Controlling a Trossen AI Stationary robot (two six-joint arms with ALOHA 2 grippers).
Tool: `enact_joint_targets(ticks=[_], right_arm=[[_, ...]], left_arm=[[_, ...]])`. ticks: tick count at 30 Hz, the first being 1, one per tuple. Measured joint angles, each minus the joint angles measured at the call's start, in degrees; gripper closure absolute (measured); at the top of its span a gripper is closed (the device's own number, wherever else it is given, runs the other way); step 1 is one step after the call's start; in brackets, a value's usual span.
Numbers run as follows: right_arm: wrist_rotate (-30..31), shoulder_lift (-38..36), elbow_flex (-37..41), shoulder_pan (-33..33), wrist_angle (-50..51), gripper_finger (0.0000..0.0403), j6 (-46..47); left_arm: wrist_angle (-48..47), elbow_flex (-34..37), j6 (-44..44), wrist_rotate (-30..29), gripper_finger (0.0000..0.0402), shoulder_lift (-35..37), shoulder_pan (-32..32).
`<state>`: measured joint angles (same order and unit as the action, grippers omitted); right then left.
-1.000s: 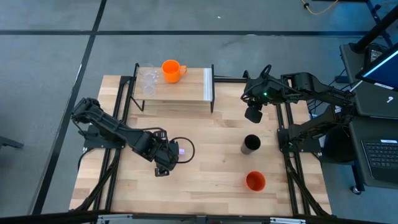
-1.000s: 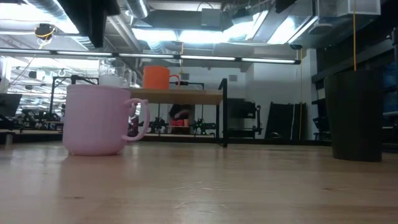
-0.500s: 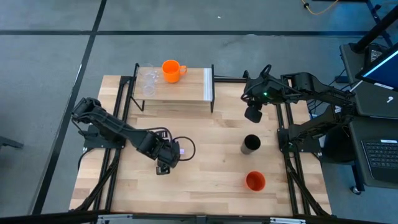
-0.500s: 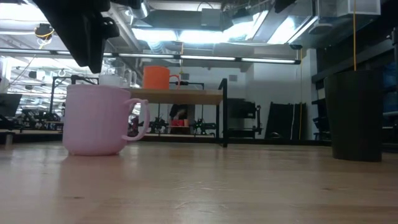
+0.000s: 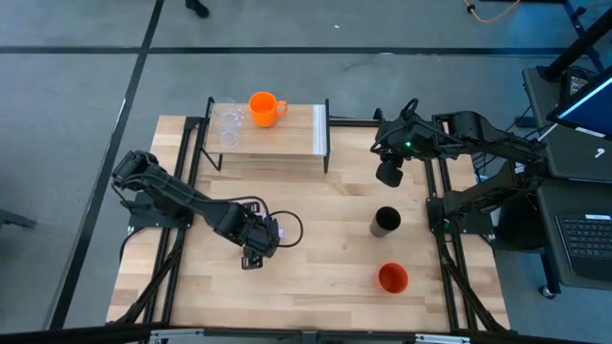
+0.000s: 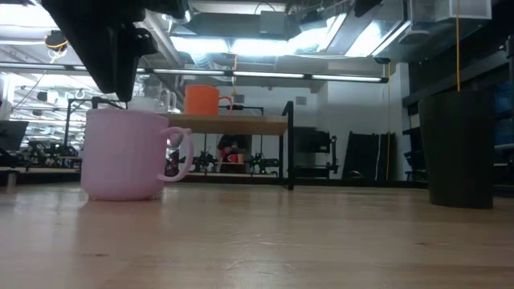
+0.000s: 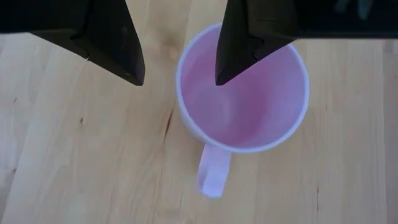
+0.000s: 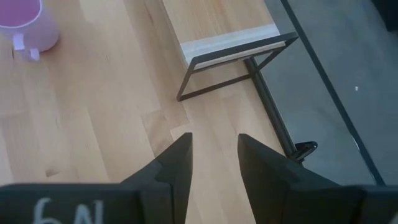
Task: Stack small to large cups/mugs on shelf
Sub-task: Put the purple mug on the shelf
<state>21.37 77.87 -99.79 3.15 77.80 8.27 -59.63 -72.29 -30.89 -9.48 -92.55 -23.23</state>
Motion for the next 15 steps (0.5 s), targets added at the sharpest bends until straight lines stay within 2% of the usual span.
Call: enact_joint_targets(ticks=[11, 15], right_arm=[[0.02, -0.02, 0.00, 0.00, 0.02, 0.0273, 0.01], [0.04, -0.02, 0.00, -0.01, 0.04, 0.0273, 0.02]], left_arm=[[0.90, 0.08, 1.57, 1.52, 0.0210, -1.80, 1.57], [3.50, 2.74, 1.61, 3.15, 0.0210, -1.86, 2.52]])
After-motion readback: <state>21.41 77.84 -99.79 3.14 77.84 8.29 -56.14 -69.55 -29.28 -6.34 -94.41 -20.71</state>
